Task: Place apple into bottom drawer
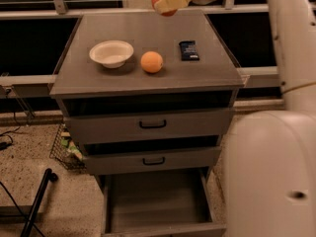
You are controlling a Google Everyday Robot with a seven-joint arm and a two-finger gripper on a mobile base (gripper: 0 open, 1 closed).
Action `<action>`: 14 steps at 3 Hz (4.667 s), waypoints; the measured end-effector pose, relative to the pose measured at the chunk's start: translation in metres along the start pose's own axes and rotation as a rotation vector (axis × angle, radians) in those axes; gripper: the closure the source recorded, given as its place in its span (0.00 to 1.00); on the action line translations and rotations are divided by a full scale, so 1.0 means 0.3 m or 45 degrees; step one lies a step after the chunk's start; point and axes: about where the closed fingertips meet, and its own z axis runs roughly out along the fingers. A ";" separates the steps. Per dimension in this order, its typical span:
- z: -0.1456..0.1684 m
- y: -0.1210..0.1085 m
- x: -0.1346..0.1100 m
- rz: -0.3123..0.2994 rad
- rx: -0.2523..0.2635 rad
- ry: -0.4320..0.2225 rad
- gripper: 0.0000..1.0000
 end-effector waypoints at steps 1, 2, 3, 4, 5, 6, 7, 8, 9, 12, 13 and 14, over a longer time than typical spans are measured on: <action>-0.260 0.055 -0.086 0.030 0.070 -0.167 1.00; -0.340 0.091 -0.053 0.067 0.089 -0.203 1.00; -0.339 0.091 -0.051 0.067 0.088 -0.202 1.00; -0.340 0.134 -0.005 0.053 0.054 -0.170 1.00; -0.360 0.220 0.076 0.018 0.002 -0.102 1.00; -0.386 0.303 0.171 -0.031 -0.051 -0.036 1.00; -0.398 0.378 0.256 -0.080 -0.095 0.011 1.00; -0.375 0.453 0.336 -0.142 -0.138 0.020 1.00; -0.314 0.526 0.440 -0.173 -0.190 0.039 1.00; -0.263 0.557 0.572 -0.253 -0.230 0.099 1.00; -0.221 0.560 0.706 -0.305 -0.251 0.137 1.00; -0.153 0.575 0.831 -0.365 -0.291 0.155 1.00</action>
Offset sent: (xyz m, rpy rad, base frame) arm -0.0434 -0.0394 0.0541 0.1103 -0.0651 -0.0491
